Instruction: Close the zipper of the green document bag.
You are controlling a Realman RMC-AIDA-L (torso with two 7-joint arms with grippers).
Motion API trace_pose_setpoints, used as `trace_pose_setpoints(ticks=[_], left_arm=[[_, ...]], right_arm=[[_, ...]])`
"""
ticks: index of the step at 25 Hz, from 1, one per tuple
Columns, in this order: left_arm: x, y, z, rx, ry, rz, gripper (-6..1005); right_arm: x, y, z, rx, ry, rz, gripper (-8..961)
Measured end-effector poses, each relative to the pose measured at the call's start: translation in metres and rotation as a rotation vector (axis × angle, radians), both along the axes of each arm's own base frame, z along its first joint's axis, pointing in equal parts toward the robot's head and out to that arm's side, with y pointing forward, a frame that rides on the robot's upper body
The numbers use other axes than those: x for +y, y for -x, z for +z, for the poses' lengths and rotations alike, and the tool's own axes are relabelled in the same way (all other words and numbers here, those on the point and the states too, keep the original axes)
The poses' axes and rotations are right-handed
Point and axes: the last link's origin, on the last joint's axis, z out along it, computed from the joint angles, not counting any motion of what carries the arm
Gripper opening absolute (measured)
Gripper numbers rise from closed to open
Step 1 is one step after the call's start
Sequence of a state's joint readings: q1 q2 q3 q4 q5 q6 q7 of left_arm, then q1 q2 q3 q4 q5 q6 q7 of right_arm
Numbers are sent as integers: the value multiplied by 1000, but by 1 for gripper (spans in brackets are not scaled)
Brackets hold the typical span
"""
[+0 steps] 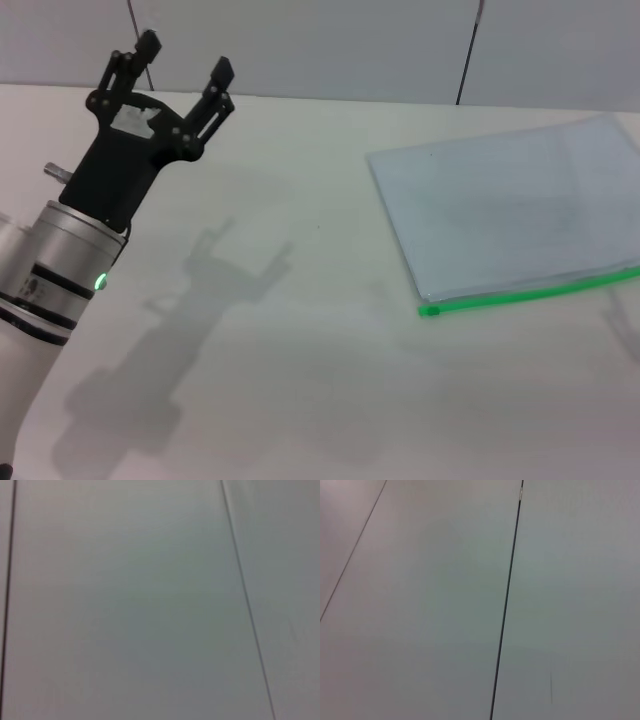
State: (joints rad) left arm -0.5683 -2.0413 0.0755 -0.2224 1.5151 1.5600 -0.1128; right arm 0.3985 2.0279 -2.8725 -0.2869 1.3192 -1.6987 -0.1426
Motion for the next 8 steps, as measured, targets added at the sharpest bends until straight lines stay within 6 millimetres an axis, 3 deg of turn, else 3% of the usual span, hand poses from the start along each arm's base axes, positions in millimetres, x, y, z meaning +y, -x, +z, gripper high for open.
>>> trace_pose_setpoints(ticks=[8], left_arm=[[3, 3, 4, -30, -27, 36, 854]], right_arm=[[2, 0, 0, 1, 0, -4, 856]])
